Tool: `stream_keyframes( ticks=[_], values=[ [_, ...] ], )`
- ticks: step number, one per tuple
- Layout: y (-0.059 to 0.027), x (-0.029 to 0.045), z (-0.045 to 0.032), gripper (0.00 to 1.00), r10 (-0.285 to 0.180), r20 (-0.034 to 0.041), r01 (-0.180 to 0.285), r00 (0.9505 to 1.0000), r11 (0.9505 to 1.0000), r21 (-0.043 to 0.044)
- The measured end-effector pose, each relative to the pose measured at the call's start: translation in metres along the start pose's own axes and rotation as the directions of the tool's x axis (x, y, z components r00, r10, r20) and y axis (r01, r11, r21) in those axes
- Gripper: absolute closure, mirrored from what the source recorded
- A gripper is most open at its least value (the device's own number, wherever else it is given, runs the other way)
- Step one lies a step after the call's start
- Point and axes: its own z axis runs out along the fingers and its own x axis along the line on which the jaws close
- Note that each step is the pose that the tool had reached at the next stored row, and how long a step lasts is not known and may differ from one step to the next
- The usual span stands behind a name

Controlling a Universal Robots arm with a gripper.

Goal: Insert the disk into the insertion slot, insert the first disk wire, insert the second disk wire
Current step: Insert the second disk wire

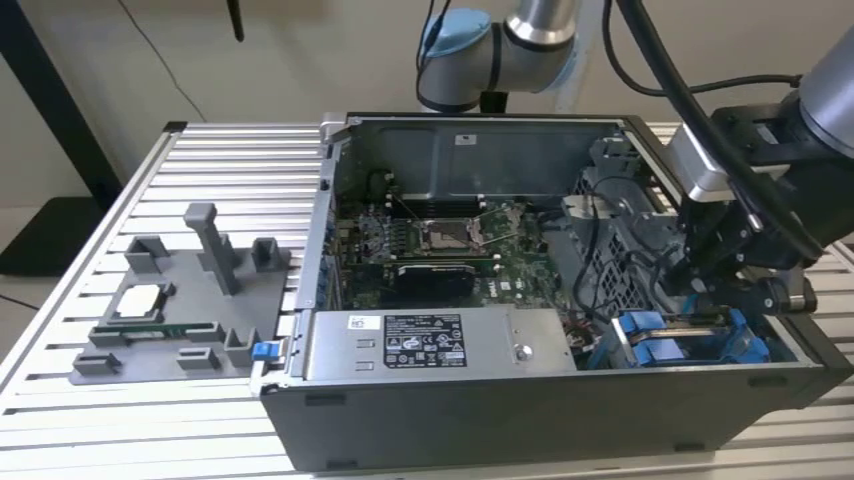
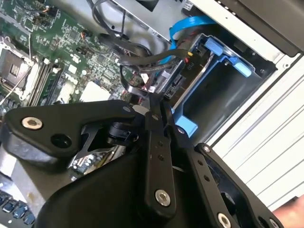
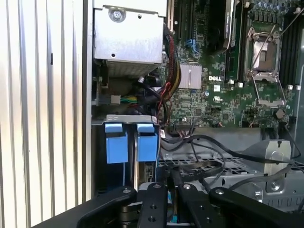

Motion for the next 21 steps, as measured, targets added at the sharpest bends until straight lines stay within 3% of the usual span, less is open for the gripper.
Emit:
stream_keyframes(
  ticks=[10,15,21],
  values=[
    [-0.0051,0.0064,0.0075,1.00,0.000,0.0215,0.000,0.9998,1.0000,0.0013],
    [-0.0105,0.0100,0.0089,1.00,0.000,0.0285,0.000,0.9996,1.0000,0.0014],
    [-0.0111,0.0157,0.0106,1.00,0.000,0.0308,0.000,0.9995,1.0000,0.0016]
  ],
)
